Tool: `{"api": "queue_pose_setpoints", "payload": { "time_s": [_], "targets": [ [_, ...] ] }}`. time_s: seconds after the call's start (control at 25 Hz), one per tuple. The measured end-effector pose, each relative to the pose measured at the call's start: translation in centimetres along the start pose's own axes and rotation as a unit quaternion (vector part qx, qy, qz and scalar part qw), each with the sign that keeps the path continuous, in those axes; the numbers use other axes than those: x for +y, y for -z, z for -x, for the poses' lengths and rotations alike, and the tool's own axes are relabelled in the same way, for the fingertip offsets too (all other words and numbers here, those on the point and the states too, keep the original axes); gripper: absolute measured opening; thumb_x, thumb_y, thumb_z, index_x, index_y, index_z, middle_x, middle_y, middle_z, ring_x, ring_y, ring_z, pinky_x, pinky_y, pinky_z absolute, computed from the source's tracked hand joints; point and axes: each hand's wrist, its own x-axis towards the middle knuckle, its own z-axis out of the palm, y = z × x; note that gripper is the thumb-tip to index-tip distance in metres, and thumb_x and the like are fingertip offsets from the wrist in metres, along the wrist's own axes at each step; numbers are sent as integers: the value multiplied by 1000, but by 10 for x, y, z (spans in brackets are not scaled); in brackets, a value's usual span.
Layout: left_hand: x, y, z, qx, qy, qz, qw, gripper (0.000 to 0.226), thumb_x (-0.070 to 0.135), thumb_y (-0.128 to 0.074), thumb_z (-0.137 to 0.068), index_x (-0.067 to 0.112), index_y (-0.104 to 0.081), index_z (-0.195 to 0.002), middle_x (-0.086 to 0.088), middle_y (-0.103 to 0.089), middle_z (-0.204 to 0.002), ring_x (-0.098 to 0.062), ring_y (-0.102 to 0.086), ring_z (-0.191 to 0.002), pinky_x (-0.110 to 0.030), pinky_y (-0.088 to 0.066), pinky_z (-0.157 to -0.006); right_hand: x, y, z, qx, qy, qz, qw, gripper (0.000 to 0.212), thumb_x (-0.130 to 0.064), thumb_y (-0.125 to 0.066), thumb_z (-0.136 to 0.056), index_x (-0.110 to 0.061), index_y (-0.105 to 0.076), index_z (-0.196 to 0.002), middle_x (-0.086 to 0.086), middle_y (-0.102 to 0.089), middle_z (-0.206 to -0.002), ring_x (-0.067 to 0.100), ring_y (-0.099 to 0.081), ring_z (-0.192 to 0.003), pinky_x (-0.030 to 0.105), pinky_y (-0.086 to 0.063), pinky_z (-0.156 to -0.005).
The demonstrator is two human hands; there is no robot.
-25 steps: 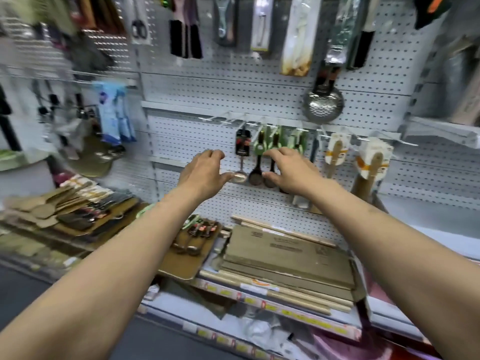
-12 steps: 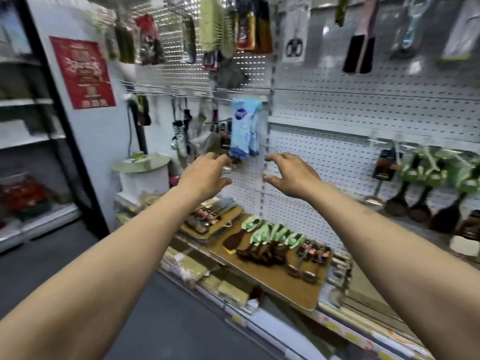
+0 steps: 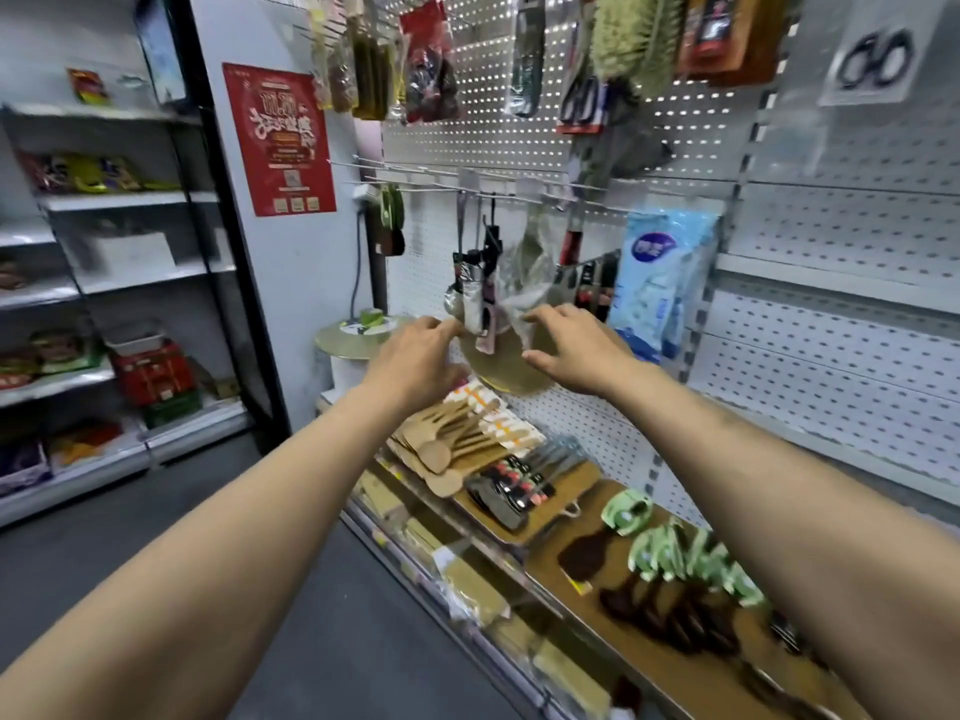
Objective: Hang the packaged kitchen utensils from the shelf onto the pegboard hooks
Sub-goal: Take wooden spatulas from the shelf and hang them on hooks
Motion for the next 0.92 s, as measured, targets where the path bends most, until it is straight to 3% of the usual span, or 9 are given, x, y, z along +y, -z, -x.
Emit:
{"api": "queue_pose_setpoints", "payload": {
  "time_s": [0.28, 0.52, 0.76, 0.92],
  "targets": [
    [-108, -45, -153, -21, 29, -14, 999, 50, 40, -65, -88, 24, -49, -133, -9, -55, -128, -30, -53, -115, -42, -48, -90, 6, -78, -186, -25, 3, -50, 998, 59, -47, -64, -90, -23, -46, -141, 8, -51, -140, 29, -47, -130, 47, -42, -106],
    [-185, -135, -229, -68, 36, 22, 997, 51, 40, -65, -87, 26, -48, -133, -9, -56, -128, -32, -53, -114, -45, -48, -91, 30, -173, -276, -74, -38, -49, 995, 57, -42, -65, -91, -20, -46, -141, 14, -52, -137, 34, -48, -127, 45, -43, -104],
    [-254, -265, -300, -176, -4, 95, 980, 50, 36, -68, -86, 17, -53, -129, -13, -60, -121, -33, -54, -115, -35, -43, -89, 63, -296, -326, -158, -163, -67, 972, 54, -47, -61, -92, -19, -50, -137, 14, -53, -136, 36, -51, -126, 46, -46, -101],
    [-298, -355, -340, -271, -7, 132, 953, 51, 41, -66, -87, 20, -52, -131, -13, -60, -125, -33, -54, -117, -38, -46, -94, 73, -369, -344, -192, -303, -137, 923, 43, -39, -64, -93, -16, -60, -129, 12, -61, -134, 31, -58, -121, 39, -48, -97]
  ]
}}
